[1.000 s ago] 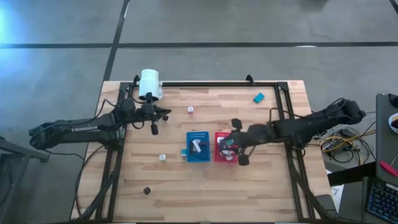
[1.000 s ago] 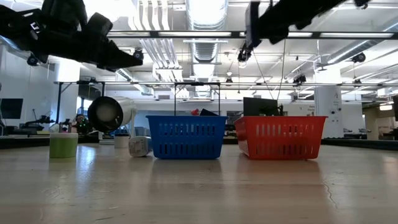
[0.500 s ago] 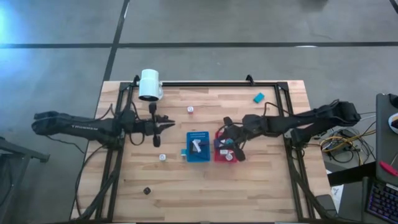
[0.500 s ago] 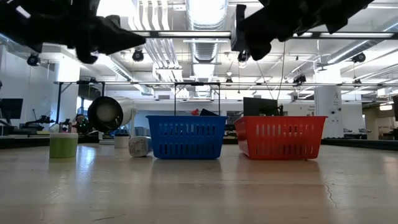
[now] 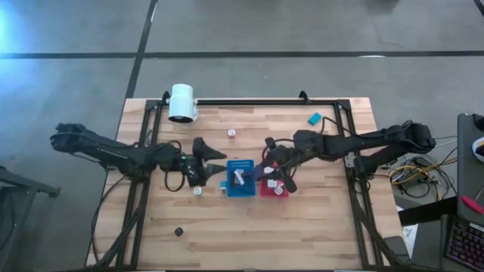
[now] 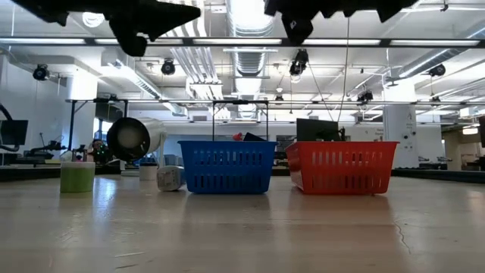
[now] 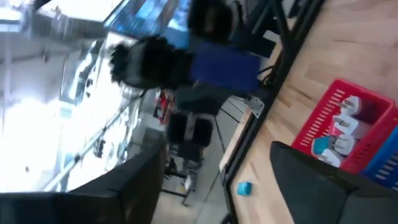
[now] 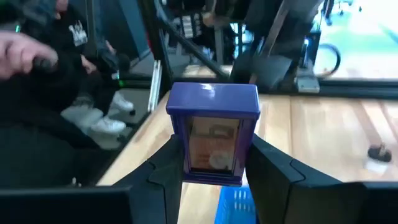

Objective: Sort adapters and digital timers
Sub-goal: Put the purple timer into the blue bin

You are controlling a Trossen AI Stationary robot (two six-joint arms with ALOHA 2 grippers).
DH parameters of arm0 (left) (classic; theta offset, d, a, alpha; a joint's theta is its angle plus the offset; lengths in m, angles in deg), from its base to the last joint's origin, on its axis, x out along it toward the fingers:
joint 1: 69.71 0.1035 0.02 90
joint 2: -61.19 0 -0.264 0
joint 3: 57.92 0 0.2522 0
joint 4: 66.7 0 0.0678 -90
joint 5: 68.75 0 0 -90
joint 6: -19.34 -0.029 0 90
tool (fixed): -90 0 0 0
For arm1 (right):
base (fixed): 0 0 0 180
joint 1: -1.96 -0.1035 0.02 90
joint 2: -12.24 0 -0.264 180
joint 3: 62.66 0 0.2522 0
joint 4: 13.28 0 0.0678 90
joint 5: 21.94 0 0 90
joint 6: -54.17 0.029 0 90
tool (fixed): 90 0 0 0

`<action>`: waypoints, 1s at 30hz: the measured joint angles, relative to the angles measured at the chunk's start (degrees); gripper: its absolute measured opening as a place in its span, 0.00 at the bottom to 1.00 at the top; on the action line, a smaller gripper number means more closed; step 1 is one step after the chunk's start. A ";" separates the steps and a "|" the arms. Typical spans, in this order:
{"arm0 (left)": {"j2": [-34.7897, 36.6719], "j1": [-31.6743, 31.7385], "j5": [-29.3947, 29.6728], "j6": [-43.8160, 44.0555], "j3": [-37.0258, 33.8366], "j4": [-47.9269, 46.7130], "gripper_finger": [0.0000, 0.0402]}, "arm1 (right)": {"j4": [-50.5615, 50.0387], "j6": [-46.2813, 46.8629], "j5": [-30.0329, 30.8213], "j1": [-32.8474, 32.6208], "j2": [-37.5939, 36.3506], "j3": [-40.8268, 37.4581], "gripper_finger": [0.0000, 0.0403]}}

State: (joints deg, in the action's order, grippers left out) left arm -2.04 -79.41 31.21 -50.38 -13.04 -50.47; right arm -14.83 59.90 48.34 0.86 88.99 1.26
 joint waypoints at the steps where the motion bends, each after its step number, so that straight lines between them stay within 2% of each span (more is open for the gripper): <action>1: -1.20 -0.48 0.08 -1.42 1.02 -0.01 0.74 | -0.03 0.13 -0.07 0.24 0.22 0.85 0.32; 8: -9.21 -2.81 4.05 -4.13 9.72 0.03 0.83 | -6.04 0.35 -0.36 2.32 0.24 5.93 0.33; 14: -14.21 -3.33 4.43 -7.99 15.24 -0.13 0.89 | -7.39 0.35 -1.68 2.95 0.24 7.83 0.33; 26: -19.33 -3.38 5.16 -12.49 21.91 -0.41 0.97 | -7.35 0.38 -5.09 2.91 2.88 11.21 0.33; 30: -21.78 -3.38 8.85 -12.99 23.11 -0.60 0.97 | -7.48 0.25 -6.11 2.91 5.41 12.65 0.33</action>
State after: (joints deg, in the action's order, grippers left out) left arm -23.82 -82.79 40.06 -63.37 10.07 -51.07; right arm -22.31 60.15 42.23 3.76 94.40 13.92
